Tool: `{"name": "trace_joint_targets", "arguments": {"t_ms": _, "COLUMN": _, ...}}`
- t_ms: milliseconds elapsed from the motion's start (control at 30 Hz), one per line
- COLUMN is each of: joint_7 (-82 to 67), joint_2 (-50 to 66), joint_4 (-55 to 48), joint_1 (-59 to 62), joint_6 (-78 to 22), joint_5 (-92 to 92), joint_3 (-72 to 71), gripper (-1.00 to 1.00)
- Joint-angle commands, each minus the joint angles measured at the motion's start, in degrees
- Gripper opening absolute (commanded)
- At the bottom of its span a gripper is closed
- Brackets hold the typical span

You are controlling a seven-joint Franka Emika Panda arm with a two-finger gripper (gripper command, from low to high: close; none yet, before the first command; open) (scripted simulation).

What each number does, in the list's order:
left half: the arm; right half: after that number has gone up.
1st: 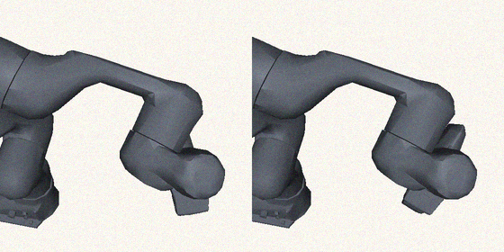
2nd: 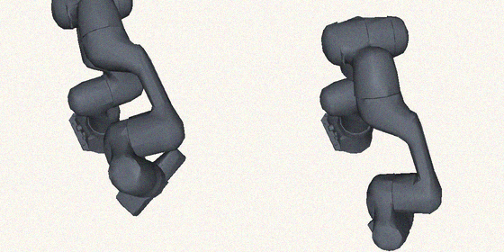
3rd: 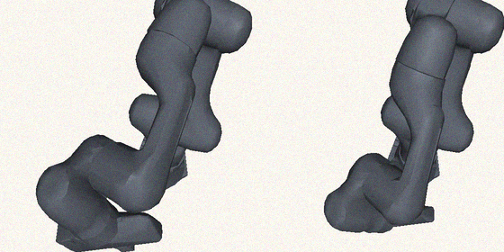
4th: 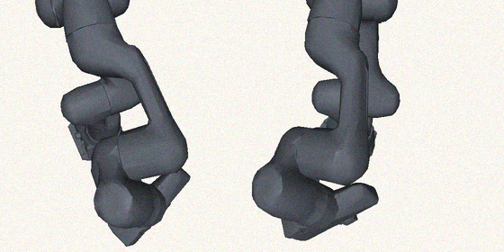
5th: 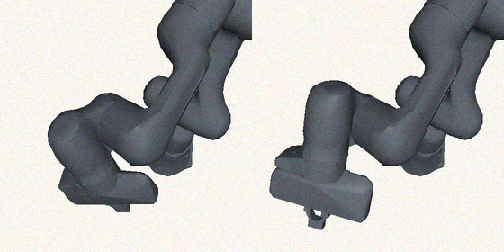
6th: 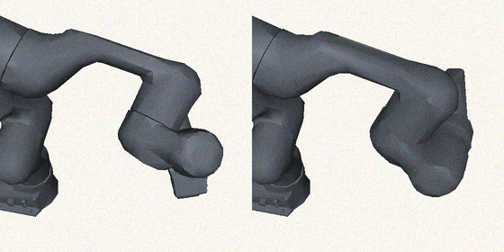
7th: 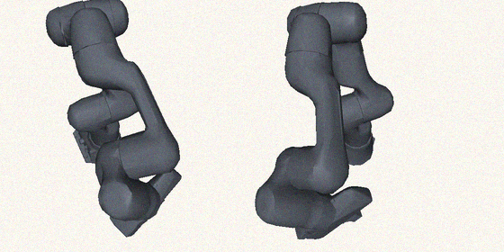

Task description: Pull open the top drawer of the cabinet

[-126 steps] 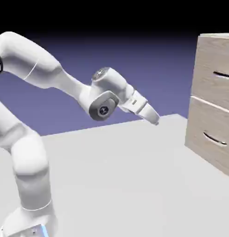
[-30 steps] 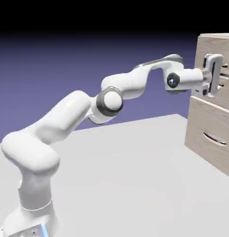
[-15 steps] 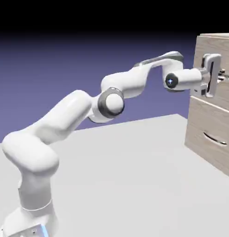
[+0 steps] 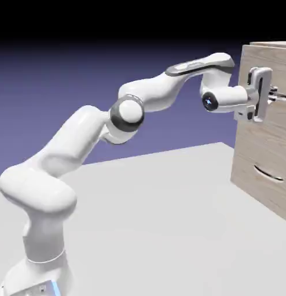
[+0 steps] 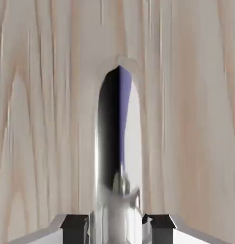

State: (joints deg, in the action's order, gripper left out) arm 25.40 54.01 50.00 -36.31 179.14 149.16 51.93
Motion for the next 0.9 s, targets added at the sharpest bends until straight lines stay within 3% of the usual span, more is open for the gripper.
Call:
{"name": "trace_joint_targets", "arguments": {"t_ms": 0, "joint_7": -1.16, "joint_2": -0.56, "joint_4": 2.08, "joint_1": -1.5, "joint_6": -0.87, "joint_5": 1.83, "joint_3": 1.6, "gripper": -1.0}}
{"name": "trace_joint_targets", "arguments": {"t_ms": 567, "joint_7": -15.97, "joint_2": -11.68, "joint_4": 37.37, "joint_1": -29.58, "joint_6": -12.97, "joint_5": 16.7, "joint_3": 23.22, "gripper": -1.0}}
{"name": "trace_joint_targets", "arguments": {"t_ms": 867, "joint_7": -13.63, "joint_2": -11.29, "joint_4": 54.05, "joint_1": -48.01, "joint_6": -17.64, "joint_5": 16.23, "joint_3": 38.46, "gripper": -1.0}}
